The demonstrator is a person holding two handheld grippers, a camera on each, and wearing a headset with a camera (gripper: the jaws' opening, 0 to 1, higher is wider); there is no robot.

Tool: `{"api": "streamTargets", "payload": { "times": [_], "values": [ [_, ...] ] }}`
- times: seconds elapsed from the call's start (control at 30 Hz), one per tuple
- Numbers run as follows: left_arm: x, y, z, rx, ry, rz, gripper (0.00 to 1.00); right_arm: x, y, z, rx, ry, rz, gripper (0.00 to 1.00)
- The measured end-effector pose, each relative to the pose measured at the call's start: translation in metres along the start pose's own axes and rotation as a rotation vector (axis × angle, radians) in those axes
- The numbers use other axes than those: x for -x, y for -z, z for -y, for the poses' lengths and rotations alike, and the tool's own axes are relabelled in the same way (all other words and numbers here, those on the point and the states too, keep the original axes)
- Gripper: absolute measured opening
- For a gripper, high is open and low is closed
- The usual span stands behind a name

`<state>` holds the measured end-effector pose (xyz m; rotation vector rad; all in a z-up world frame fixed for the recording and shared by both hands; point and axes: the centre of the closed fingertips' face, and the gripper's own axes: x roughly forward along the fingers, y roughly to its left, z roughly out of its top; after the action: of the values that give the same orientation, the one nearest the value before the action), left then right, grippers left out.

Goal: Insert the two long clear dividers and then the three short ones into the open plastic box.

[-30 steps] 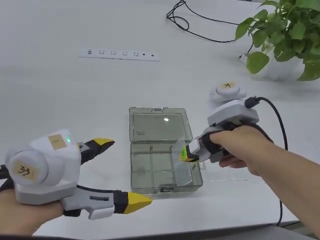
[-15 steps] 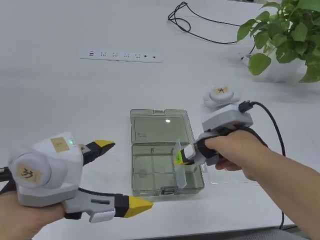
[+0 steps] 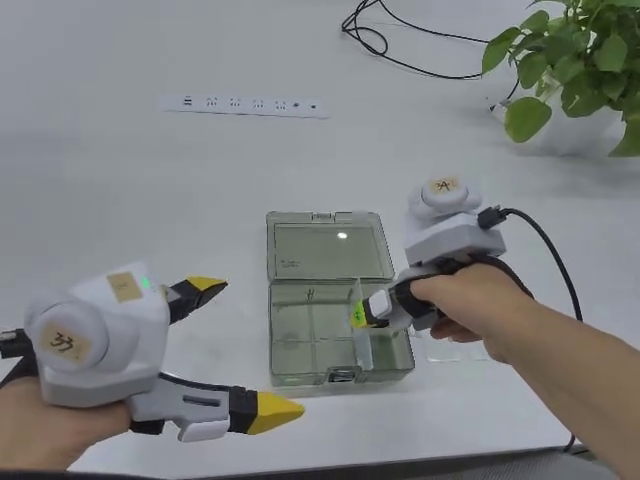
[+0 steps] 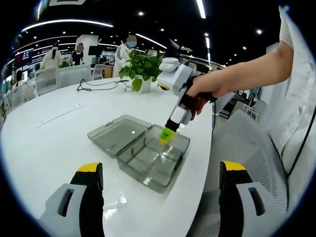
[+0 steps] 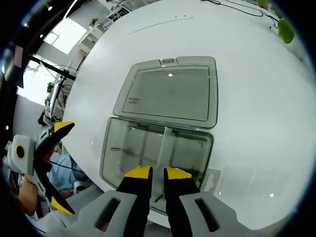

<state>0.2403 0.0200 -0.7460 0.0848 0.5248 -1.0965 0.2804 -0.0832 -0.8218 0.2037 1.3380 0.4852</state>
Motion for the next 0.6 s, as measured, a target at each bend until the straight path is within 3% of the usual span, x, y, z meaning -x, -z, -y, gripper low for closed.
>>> {"api": "streamTargets", "payload": {
  "times": [0.33,0.6],
  "values": [
    [0.0008,-0.0010,-0.0023,0.005,-0.017,-0.003,1.00,-0.0014,-0.0005,0.0001,0.015,-0.032,0.019,0.12],
    [0.0047,-0.0013,-0.0032,0.020,-0.043,-0.006,0.99,0.0072,-0.0033,-0.0032,0.090,-0.073,0.069,0.15]
  ]
}}
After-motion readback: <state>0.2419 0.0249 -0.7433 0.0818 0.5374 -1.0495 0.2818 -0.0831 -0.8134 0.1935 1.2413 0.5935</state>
